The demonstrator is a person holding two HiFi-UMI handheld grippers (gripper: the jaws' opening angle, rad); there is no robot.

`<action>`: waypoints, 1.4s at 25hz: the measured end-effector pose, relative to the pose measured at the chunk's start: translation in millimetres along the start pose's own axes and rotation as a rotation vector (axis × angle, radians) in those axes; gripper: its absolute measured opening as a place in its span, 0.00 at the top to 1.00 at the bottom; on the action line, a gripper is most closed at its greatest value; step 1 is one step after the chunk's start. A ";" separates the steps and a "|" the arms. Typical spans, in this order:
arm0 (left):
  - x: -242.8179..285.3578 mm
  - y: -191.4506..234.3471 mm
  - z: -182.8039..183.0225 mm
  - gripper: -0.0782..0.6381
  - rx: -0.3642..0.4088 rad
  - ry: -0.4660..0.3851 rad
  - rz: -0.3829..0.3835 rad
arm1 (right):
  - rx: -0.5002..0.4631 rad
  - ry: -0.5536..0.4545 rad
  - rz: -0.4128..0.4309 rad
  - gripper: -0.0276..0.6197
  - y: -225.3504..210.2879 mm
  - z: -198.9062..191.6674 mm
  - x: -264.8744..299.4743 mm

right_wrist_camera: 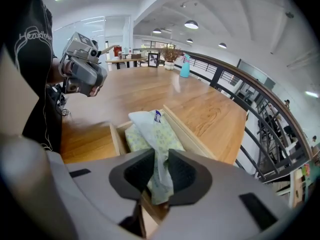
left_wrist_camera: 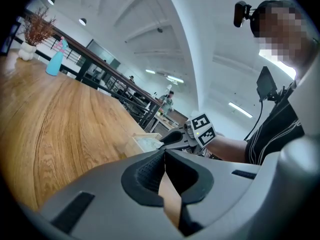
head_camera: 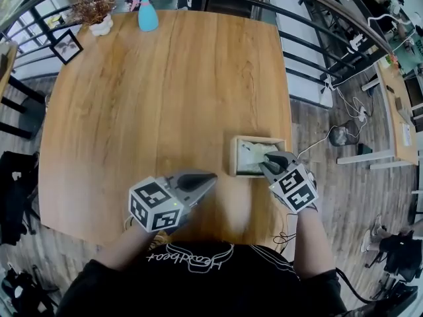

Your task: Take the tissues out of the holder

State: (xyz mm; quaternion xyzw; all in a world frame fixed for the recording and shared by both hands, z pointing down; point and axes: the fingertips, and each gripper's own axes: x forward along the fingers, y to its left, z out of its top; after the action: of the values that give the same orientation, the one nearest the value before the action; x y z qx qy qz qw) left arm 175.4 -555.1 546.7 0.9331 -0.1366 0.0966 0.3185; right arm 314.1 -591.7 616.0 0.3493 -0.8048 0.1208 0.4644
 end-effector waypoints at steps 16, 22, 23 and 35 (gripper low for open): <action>-8.6 -8.4 5.3 0.87 0.012 -0.030 0.016 | 0.012 -0.094 -0.101 0.87 2.2 17.4 -29.1; -15.9 -20.2 9.5 0.87 0.007 -0.045 0.038 | 0.060 -0.203 -0.166 0.88 7.2 33.4 -58.0; -17.6 -23.1 10.7 0.87 0.012 -0.048 0.040 | 0.067 -0.225 -0.179 0.88 7.8 36.3 -64.3; -44.0 -103.8 8.1 0.87 0.084 -0.073 0.024 | 0.172 -0.471 -0.216 0.88 59.7 46.0 -163.9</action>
State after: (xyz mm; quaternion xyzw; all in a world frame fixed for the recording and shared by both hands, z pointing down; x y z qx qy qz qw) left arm 167.5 -472.8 469.6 0.9468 -0.1553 0.0719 0.2724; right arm 296.6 -498.4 462.6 0.4897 -0.8356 0.0537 0.2432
